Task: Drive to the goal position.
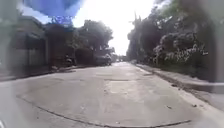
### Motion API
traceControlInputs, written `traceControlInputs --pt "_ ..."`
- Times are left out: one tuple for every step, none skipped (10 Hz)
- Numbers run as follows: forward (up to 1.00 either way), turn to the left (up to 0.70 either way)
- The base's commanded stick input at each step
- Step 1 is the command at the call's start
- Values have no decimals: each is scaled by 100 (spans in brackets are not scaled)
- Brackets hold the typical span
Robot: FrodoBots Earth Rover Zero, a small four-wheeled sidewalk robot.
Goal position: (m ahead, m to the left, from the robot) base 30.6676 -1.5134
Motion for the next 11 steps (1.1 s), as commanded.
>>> traceControlInputs --pt "70 -1" --pt "70 -10" --pt "70 -26" --pt "70 -26" --pt "70 -17" --pt "70 -8" --pt "70 0" --pt "70 0" --pt "70 0" --pt "70 0" --pt "70 0"
